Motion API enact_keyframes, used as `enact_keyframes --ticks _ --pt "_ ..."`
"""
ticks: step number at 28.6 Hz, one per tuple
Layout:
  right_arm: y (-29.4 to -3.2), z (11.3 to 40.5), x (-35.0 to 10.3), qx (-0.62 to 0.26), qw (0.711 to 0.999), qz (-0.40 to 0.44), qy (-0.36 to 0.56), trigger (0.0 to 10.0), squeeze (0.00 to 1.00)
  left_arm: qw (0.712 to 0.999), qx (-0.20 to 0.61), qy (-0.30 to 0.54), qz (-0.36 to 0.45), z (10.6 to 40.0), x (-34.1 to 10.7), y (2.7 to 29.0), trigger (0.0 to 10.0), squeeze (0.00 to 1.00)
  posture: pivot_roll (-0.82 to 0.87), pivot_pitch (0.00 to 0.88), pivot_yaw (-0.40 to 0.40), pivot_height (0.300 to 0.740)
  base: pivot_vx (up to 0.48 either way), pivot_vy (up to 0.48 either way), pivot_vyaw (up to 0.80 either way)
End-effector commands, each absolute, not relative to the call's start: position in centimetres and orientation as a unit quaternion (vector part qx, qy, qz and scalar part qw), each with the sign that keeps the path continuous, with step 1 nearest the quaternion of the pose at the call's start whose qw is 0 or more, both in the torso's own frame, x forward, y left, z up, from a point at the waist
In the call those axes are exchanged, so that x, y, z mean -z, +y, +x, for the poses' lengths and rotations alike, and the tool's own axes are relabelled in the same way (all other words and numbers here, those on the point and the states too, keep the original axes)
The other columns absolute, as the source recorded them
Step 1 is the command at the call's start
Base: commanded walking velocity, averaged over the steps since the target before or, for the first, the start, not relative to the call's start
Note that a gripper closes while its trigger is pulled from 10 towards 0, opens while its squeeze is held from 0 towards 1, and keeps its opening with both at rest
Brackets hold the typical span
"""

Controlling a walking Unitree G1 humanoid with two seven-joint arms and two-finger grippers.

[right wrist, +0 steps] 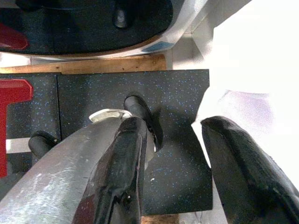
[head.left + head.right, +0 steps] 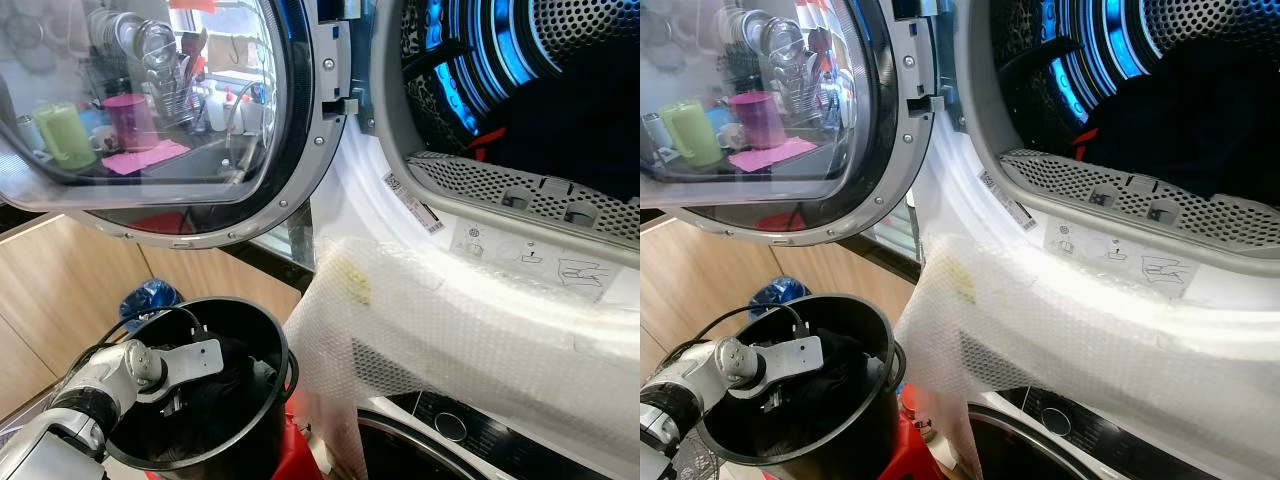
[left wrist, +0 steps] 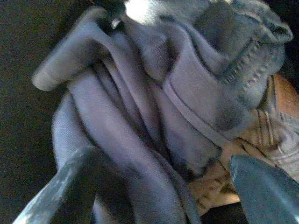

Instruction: Clothes washing

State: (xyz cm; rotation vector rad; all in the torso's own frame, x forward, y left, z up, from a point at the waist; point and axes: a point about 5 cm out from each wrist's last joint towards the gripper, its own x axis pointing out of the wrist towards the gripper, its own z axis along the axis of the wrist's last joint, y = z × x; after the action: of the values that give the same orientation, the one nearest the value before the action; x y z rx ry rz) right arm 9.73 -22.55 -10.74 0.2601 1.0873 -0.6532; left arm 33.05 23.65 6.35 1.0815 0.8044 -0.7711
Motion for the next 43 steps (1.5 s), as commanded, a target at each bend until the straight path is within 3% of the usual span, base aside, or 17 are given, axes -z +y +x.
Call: enact_keyframes --ticks 1,5,7,11,14,15,34,43 --pt "-22.5 9.9 10.7 0.304 0.798 0.125 0.505 10.0 0.00 0.691 0.331 0.379 0.519 32.9 -6.4 24.8 10.0 1.00 -0.01 0.002 0.065 0.740 0.000 0.000 0.00" --pt "-22.7 10.0 10.7 0.305 0.799 0.127 0.503 10.0 0.00 0.687 0.313 0.376 0.537 33.3 -6.9 25.1 10.0 1.00 -0.01 0.004 0.063 0.740 0.000 0.000 0.00" --pt "-22.8 10.1 10.6 0.306 0.798 0.129 0.503 10.0 0.00 0.699 0.304 0.376 0.527 33.5 -7.0 25.0 10.0 1.00 -0.01 0.005 0.063 0.740 0.000 0.000 0.00" --pt "-23.0 10.4 10.5 0.308 0.802 0.133 0.495 10.0 0.00 0.681 0.279 0.377 0.562 33.6 -6.9 25.3 10.0 1.00 -0.02 0.009 0.064 0.740 0.000 0.000 0.00" --pt "-23.2 10.4 10.4 0.310 0.803 0.134 0.492 10.0 0.00 0.691 0.246 0.361 0.575 34.0 -7.1 25.2 10.0 0.99 -0.03 0.008 0.061 0.740 0.000 0.000 0.00" --pt "-23.2 10.4 10.5 0.309 0.802 0.135 0.492 10.0 0.00 0.690 0.245 0.361 0.578 34.0 -7.0 25.2 10.0 0.00 -0.03 0.007 0.059 0.740 0.000 0.000 0.00" --pt "-23.3 10.2 10.4 0.308 0.805 0.142 0.486 10.0 0.00 0.684 0.205 0.394 0.579 32.5 -4.6 25.3 10.0 0.00 -0.08 0.007 0.049 0.740 0.000 0.000 0.00" --pt "-23.1 10.2 10.5 0.314 0.802 0.157 0.482 10.0 0.00 0.665 0.153 0.412 0.604 31.8 -4.6 27.5 10.0 0.00 -0.09 0.000 0.054 0.740 0.000 0.000 0.00"
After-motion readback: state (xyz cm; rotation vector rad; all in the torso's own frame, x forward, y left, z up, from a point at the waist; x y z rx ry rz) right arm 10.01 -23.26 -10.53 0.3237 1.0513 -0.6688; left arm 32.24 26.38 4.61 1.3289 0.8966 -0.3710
